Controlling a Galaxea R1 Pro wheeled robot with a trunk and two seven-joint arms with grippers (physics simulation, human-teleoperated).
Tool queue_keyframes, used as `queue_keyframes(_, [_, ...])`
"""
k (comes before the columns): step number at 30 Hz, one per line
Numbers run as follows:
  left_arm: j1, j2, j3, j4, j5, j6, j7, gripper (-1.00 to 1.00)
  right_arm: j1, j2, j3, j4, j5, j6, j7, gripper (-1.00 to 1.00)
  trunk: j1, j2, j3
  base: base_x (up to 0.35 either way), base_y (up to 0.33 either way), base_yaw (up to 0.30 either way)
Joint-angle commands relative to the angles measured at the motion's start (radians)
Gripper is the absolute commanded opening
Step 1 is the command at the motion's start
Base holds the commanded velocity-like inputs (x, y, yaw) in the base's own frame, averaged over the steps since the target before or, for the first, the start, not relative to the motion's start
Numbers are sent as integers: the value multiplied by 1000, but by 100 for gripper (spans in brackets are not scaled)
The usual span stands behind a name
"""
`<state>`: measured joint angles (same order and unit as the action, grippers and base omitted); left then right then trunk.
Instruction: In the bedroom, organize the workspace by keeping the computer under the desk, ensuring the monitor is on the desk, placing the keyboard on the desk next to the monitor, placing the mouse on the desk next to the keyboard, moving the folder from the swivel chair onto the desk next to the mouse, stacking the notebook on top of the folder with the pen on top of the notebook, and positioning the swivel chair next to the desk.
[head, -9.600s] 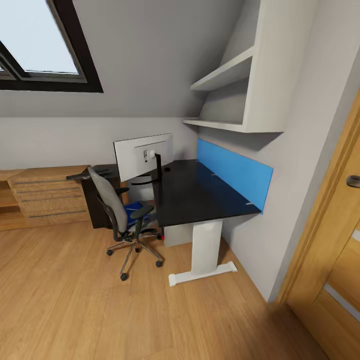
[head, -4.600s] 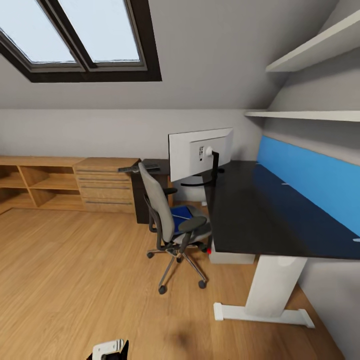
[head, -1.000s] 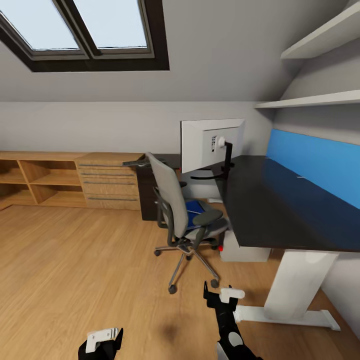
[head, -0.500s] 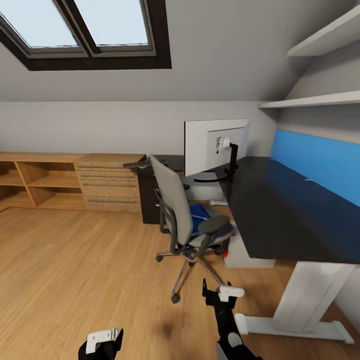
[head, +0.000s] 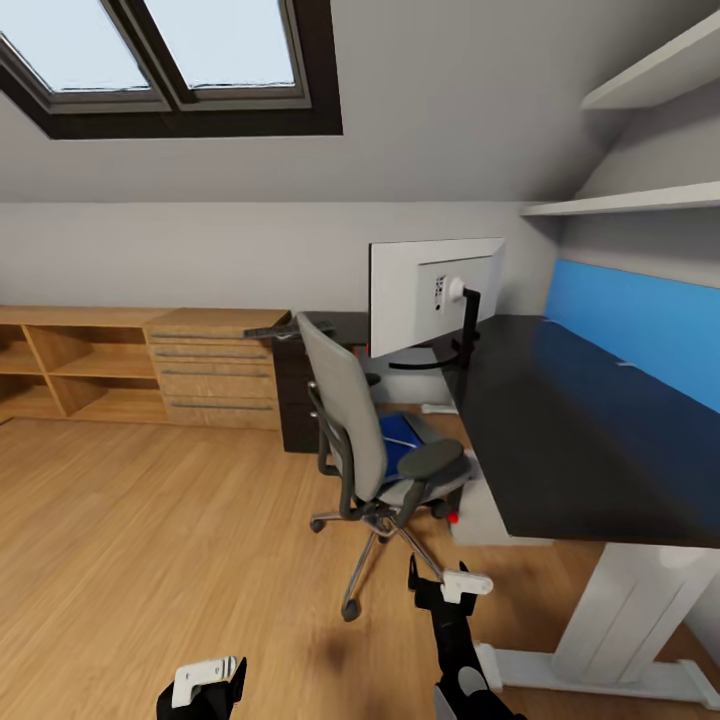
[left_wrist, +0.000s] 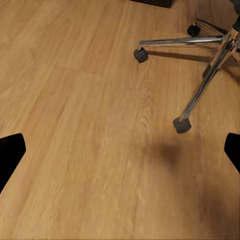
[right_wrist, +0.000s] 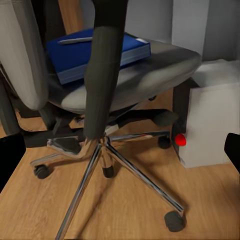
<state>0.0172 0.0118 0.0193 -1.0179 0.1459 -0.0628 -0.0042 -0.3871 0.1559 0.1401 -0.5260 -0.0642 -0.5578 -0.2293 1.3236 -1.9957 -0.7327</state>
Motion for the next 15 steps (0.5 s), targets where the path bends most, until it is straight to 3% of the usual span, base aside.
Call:
queue_keyframes(1, [0,0,-1,-1,10,-2,0,100,-1,-1,8,1,-7,-3,-9,100,0,0,-1,217,0,0])
queue_keyframes(11, [1,-1,-1,-4,12,-1,3,100,-1,-8,7,0,-6,-4,-13,100,0,0,-1,46,0,0])
queue_keyframes(15, [1,-2,0,-6,12,-1,5,100,-1,-14,7,-2,-6,-5,-14,100,16,-28,-13,3,0,0])
